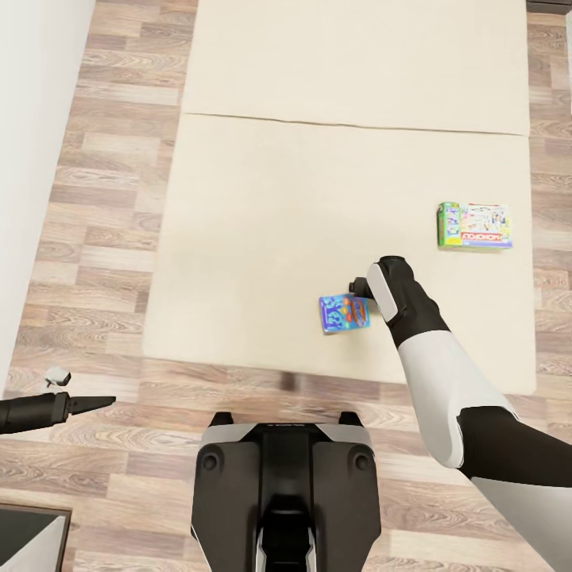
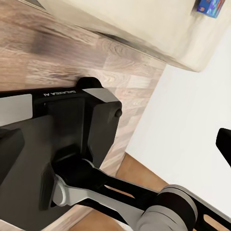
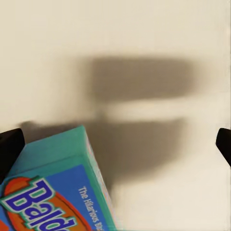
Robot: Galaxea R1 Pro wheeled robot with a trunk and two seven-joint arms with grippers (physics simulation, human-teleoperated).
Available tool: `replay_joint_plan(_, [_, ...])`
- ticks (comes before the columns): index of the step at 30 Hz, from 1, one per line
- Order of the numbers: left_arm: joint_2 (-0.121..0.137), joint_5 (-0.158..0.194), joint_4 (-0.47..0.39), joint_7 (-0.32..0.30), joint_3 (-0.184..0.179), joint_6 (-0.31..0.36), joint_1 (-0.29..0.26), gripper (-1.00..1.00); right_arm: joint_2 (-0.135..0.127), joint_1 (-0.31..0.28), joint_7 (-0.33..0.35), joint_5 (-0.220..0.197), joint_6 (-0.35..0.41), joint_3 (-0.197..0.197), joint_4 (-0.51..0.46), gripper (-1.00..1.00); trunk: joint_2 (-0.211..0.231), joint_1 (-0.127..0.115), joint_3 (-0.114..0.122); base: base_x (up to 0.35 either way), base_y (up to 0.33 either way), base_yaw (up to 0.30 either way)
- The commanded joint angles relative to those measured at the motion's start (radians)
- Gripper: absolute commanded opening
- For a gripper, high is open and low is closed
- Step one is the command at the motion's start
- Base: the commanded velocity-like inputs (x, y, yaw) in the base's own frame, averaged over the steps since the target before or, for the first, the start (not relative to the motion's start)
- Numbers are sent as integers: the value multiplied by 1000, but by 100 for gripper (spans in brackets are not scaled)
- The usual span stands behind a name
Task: Put all the toys in the child's room - the three board games (two on the bed and one on the table), the two jigsaw puzzles on the table, and the tennis ball on the table - inside the toy box on the table in the child's room.
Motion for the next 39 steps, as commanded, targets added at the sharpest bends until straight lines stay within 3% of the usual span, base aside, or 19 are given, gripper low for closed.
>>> replay_joint_plan(1, [0, 0, 0, -4, 0, 11, 0, 100, 0, 0, -9, -10, 1, 0, -1, 100, -2, 1, -1, -1, -130, 0])
replay_joint_plan(39, [2, 0, 0, -4, 1, 12, 0, 100, 3, 1, -9, -11, 0, 1, -1, 100, -2, 1, -1, -15, 10, 0])
